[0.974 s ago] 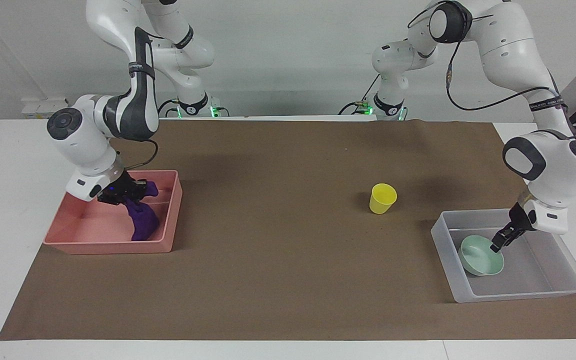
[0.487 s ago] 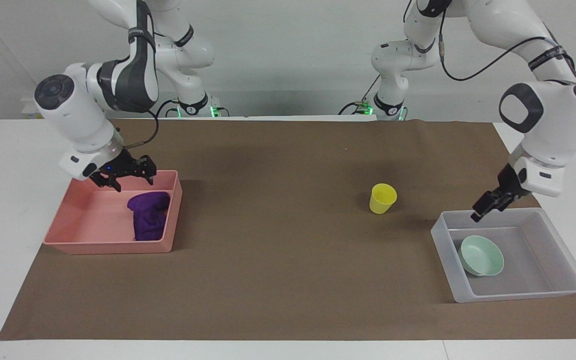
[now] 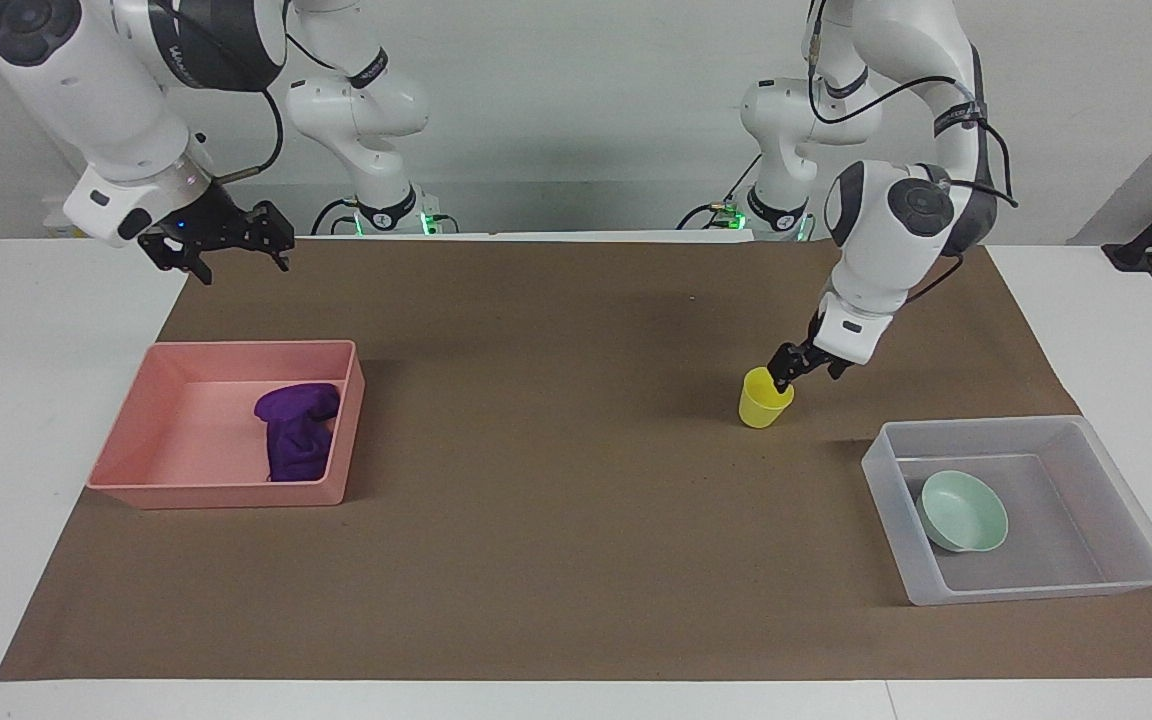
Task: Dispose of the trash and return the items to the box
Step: 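Reach the left gripper to the yellow cup while the right gripper withdraws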
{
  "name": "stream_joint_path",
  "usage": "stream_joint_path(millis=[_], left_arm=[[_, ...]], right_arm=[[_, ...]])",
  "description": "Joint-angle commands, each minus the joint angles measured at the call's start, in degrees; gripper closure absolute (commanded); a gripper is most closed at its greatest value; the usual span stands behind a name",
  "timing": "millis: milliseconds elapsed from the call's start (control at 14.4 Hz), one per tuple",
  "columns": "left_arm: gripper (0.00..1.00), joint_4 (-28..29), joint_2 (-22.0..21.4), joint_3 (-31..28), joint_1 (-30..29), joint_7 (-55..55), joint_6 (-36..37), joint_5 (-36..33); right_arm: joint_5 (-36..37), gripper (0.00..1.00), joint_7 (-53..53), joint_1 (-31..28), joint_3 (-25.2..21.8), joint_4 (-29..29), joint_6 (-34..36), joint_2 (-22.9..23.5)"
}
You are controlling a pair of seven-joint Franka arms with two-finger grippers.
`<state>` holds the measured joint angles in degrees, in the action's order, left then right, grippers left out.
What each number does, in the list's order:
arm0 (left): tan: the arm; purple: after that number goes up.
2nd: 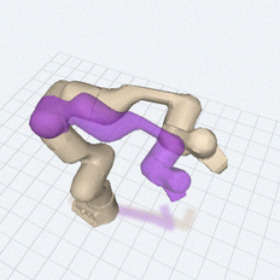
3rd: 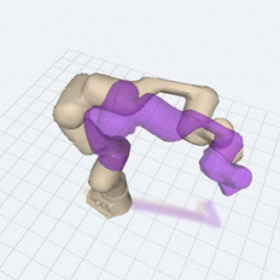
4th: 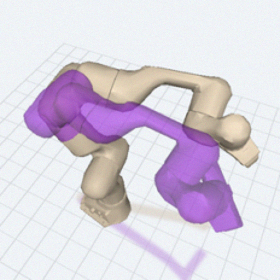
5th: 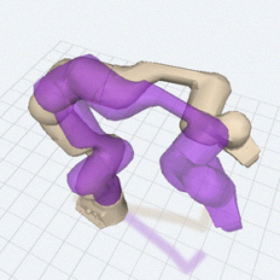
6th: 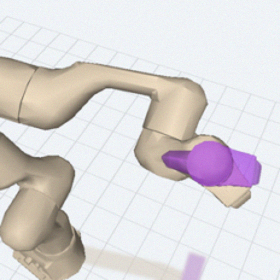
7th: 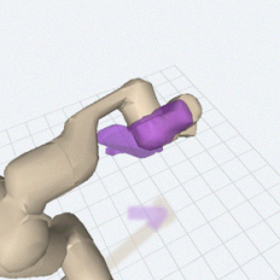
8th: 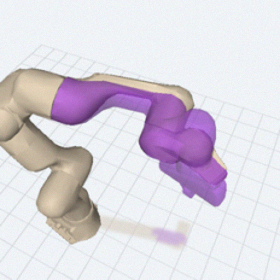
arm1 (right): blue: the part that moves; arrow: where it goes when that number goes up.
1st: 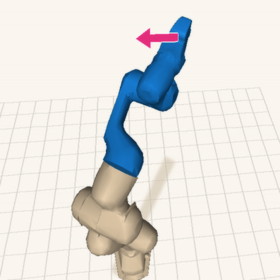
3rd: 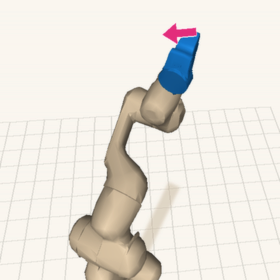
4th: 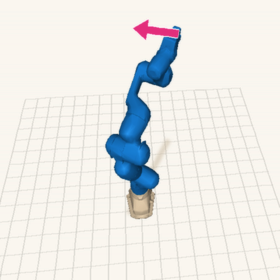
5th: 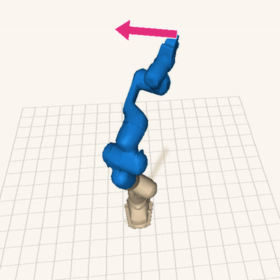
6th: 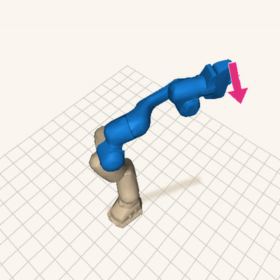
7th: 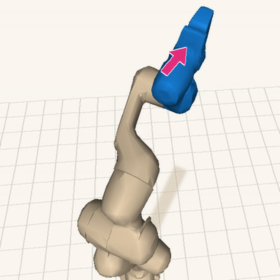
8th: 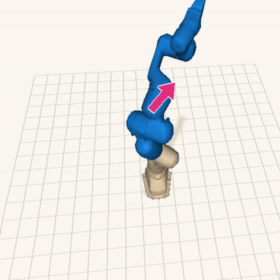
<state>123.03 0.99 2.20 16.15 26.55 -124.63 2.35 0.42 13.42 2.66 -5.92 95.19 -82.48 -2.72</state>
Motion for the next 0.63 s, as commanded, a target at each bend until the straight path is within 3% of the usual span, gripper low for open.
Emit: stream_joint_path(millis=[0, 70, 209, 278, 348, 557], left_arm=[[0.06, 5.5, -2.9, -0.8, 1.7, 2.1, -3.2, -1.0], [0.18, 6.5, -2.9, -0.8, 1.8, 2.0, -3.9, -1.0], [0.7, 7.5, -2.7, -0.8, 1.7, 1.8, -4.6, -1.0], [0.83, 7.8, -2.5, -0.8, 1.6, 1.5, -4.8, -1.0], [0.91, 7.8, -2.0, -0.8, 1.4, 1.4, -6.2, -1.0], [1.0, 7.8, -1.5, -0.8, 0.9, 1.7, -9.0, -1.0]], right_arm=[[0.7, 0.0, -2.4, -0.5, 1.0, 3.3, -0.6, -2.6], [0.8, 0.0, -2.4, -0.5, 1.1, 3.2, -0.8, -2.6], [0.7, 0.0, -3.0, -0.5, 1.5, 3.0, -0.8, -2.6], [0.7, 0.0, -3.0, -0.5, 1.6, 3.0, -0.7, -2.6], [0.6, 0.0, -3.0, -0.5, 1.6, 3.0, -0.6, -2.6], [0.0, 0.0, -3.1, -0.5, 1.7, 2.9, -0.9, -2.6]])
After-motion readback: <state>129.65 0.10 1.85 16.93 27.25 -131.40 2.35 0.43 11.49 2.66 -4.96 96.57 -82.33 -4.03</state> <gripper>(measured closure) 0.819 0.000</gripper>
